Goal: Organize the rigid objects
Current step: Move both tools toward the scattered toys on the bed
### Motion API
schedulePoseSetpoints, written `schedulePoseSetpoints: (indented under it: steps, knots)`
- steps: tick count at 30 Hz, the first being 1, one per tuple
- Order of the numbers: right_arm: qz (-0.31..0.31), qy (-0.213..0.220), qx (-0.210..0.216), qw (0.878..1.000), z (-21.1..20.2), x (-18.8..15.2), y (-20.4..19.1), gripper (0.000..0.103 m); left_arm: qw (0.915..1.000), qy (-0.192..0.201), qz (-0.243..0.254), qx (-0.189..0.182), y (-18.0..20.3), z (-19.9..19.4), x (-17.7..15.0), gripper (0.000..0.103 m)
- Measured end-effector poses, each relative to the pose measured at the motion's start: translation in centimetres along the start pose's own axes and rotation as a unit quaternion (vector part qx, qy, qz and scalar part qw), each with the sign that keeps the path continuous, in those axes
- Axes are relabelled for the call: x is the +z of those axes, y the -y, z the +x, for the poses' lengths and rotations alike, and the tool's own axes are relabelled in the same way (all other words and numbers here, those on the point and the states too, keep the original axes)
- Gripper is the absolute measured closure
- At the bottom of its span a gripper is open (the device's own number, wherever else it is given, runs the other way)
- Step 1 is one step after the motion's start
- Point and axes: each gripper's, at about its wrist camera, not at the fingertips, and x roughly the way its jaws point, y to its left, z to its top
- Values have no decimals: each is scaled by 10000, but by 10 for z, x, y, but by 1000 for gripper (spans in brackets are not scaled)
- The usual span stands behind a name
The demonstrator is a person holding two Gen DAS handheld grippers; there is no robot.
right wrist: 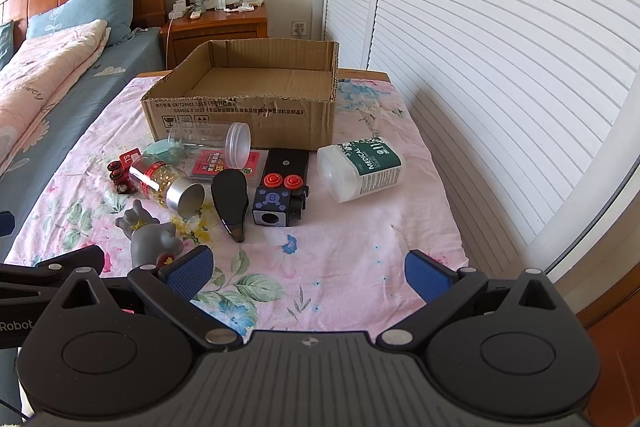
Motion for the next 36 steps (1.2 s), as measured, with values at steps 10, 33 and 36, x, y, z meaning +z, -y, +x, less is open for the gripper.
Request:
schedulePoseSetpoints:
  steps: [10, 33, 36]
  knots:
    - [-2, 16, -2, 10000, -2, 1, 0, 0, 10000, 6, 9, 5, 1, 0, 0, 1]
    - [-151, 185, 72, 9997, 3, 3, 0, 0, 9991, 150, 314, -229, 2, 2, 5, 1]
    - [-235, 287, 143, 9992, 4, 3, 1, 0, 9978, 282, 487, -350, 3, 3, 5, 1]
